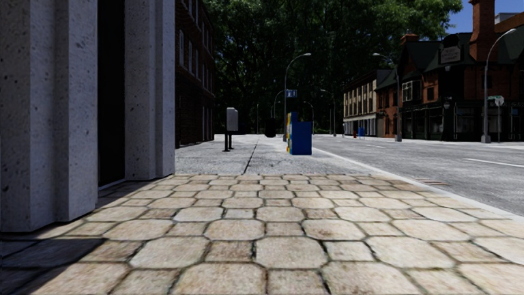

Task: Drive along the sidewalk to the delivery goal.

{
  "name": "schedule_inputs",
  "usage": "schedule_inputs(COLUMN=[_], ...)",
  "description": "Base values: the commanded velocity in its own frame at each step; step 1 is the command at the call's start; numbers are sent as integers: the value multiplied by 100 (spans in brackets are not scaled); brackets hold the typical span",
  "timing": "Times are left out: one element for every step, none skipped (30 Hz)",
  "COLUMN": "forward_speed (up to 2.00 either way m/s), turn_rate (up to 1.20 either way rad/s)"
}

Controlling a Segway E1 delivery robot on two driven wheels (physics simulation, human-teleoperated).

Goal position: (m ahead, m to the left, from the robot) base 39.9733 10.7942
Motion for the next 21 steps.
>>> schedule_inputs(forward_speed=[200,200,200,200,200,200,200,200,200,200,200,200,200,200,200,200,200,200,200,200,200], turn_rate=[0,0,0,0,0,0,0,0,0,0,0,0,0,0,0,0,0,0,0,0,0])
